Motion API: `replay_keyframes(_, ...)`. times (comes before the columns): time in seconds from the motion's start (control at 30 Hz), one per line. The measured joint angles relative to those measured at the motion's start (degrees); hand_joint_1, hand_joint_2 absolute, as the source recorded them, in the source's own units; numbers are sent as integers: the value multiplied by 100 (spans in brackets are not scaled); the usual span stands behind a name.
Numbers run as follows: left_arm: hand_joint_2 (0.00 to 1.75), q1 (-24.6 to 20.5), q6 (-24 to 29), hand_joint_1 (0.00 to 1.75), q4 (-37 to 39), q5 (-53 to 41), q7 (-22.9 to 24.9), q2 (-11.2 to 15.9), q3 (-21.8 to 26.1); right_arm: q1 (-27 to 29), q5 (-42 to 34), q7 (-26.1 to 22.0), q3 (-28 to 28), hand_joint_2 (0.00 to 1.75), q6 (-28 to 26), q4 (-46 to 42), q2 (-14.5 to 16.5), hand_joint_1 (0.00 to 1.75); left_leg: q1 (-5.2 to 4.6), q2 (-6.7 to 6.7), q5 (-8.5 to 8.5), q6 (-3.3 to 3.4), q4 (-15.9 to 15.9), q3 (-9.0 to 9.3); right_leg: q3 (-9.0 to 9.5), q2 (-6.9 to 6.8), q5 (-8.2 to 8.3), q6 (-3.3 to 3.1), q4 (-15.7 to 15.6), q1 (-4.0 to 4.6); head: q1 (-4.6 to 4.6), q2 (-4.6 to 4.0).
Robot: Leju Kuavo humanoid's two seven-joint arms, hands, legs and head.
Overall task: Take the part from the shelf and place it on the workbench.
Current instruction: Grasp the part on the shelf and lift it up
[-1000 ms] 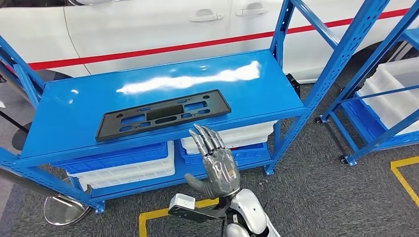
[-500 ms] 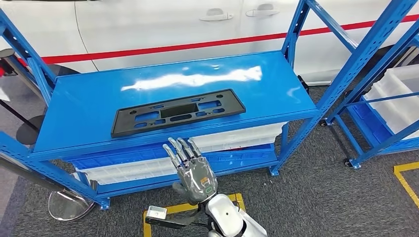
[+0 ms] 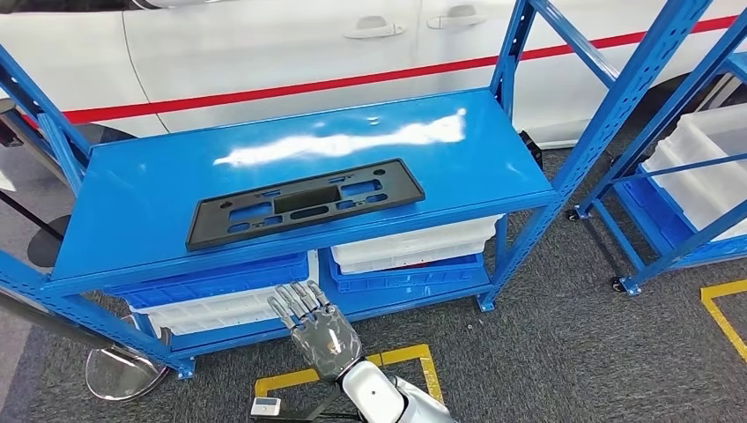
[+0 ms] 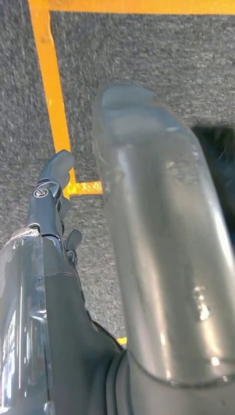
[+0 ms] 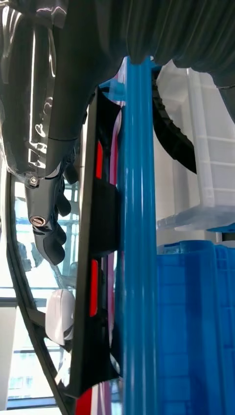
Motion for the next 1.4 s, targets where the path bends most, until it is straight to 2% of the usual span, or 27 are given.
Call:
replay_keyframes(0.03,0,-8,-29,0,1,-26,10,3,22,-42,46,-5,-3,175,-75,127,40,0,-6,-6,37,36,-180,83,-12,4,-14,36,27,8,-1,0)
replay_keyframes(0.13,0,-9,-99,0,1,-104,53,15,81,-109,170,-93,-50,175,-289,313,108,0,-30,-23,24,188,-202,79,-26,12,-16,121,29,24,-5,0)
replay_keyframes(0.2,0,-12,-133,0,1,-153,84,23,131,-148,226,-188,-135,175,-378,357,127,0,-25,-19,47,269,-225,83,-93,18,-137,170,189,4,7,1)
replay_keyframes(0.23,0,-17,-146,0,1,-170,95,24,153,-173,241,-226,-185,175,-400,367,134,0,-21,-16,58,302,-236,84,-206,23,-288,191,435,-4,18,1)
replay_keyframes(0.3,0,-22,-156,0,1,-200,104,28,185,-200,255,-288,-285,175,-406,368,140,0,-35,-11,56,339,-236,79,-578,29,-669,214,1215,-7,39,0)
replay_keyframes(0.33,0,-22,-156,0,1,-211,110,30,197,-198,255,-316,-334,175,-401,356,140,0,-45,-10,53,345,-236,79,-761,30,-787,217,1570,-6,41,-1)
replay_keyframes(0.37,0,-22,-156,0,1,-222,118,34,213,-191,255,-348,-387,175,-396,331,140,0,-56,-12,50,351,-235,83,-871,31,-801,208,1761,-4,42,0)
replay_keyframes(0.4,0,-22,-155,0,1,-231,126,37,229,-184,255,-382,-443,175,-391,289,140,0,-68,-16,46,354,-235,90,-876,33,-701,186,1731,0,42,0)
replay_keyframes(0.43,0,-21,-155,0,1,-240,134,39,245,-179,256,-417,-509,175,-381,229,141,0,-82,-22,41,356,-235,103,-769,35,-506,148,1472,13,43,0)
replay_keyframes(0.47,0,-22,-155,0,1,-252,141,41,259,-178,256,-448,-578,175,-370,157,144,0,-94,-28,35,356,-235,117,-577,39,-269,92,1050,34,43,0)
replay_keyframes(0.53,0,-23,-156,0,1,-278,150,41,284,-179,257,-496,-722,175,-332,0,153,0,-121,-34,16,331,-231,131,-238,37,13,-7,310,82,41,-1)
replay_keyframes(0.57,0,-23,-156,0,1,-286,154,44,293,-176,257,-519,-793,175,-309,-75,160,0,-122,-32,9,307,-231,129,-161,36,53,-33,128,102,43,-1)
replay_keyframes(0.63,0,-26,-156,0,1,-297,158,49,307,-158,257,-568,-932,175,-260,-218,172,0,-110,-22,8,239,-252,134,-146,39,54,-43,53,118,53,-1)
replay_keyframes(0.7,0,-31,-156,0,1,-307,164,66,314,-146,257,-608,-1048,175,-233,-346,191,0,-105,-11,-64,178,-186,123,-97,37,89,-72,-30,83,53,0)
replay_keyframes(0.77,0,-36,-157,0,1,-322,168,82,323,-145,258,-629,-1135,175,-221,-448,209,0,-98,-4,-340,128,274,-71,-42,21,114,-104,-100,43,34,0)
replay_keyframes(0.83,0,-31,-158,0,1,-344,171,85,333,-129,259,-662,-1219,175,-182,-526,213,0,-77,-1,-655,78,1016,-434,-32,12,107,-121,-103,43,22,0)
replay_keyframes(0.87,0,-26,-159,0,1,-352,174,87,337,-115,259,-686,-1264,175,-155,-562,214,0,-66,-1,-706,59,1259,-566,-30,11,100,-123,-99,44,22,0)
replay_keyframes(0.9,0,-20,-159,0,1,-359,177,91,339,-104,259,-710,-1306,175,-127,-601,214,0,-55,-1,-644,44,1299,-606,-26,14,92,-119,-92,44,23,1)
replay_keyframes(0.93,0,-18,-159,0,1,-366,180,97,342,-97,259,-730,-1344,175,-104,-643,215,0,-46,1,-477,36,1106,-531,-18,20,78,-110,-81,41,21,1)
replay_keyframes(1.0,0,-23,-159,0,1,-373,182,116,344,-94,259,-752,-1404,175,-76,-725,221,0,-32,13,-79,41,328,-174,0,30,33,-66,-38,42,22,1)
replay_keyframes(1.07,0,-33,-160,0,1,-387,184,127,346,-90,259,-787,-1461,175,-51,-795,228,0,-47,13,75,101,-168,50,-16,35,-6,-6,13,60,21,0)
replay_keyframes(1.17,0,-28,-161,0,1,-411,185,129,360,-66,259,-873,-1550,175,4,-898,229,0,-60,0,71,218,-229,55,-35,36,-19,74,30,67,23,0)
replay_keyframes(1.23,0,-31,-161,0,1,-432,185,130,378,-54,259,-905,-1609,175,42,-960,229,0,-41,1,89,296,-257,65,-119,44,-168,130,237,55,42,1)
replay_keyframes(1.27,0,-35,-161,0,1,-448,185,131,388,-46,259,-917,-1639,175,54,-980,228,0,-36,3,93,326,-266,68,-242,47,-324,154,507,45,54,1)
replay_keyframes(1.33,0,-38,-161,0,1,-474,185,135,411,-13,259,-938,-1700,175,62,-992,222,0,-43,2,85,355,-267,63,-628,49,-673,188,1280,36,72,0)
replay_keyframes(1.37,0,-37,-161,0,1,-482,185,139,423,12,259,-946,-1731,175,65,-992,217,0,-47,1,82,357,-266,64,-791,49,-754,194,1579,33,73,0)
replay_keyframes(1.4,0,-37,-161,0,1,-488,185,141,433,35,259,-953,-1760,175,65,-992,214,0,-50,-3,80,358,-266,67,-866,49,-723,190,1686,33,74,-1)
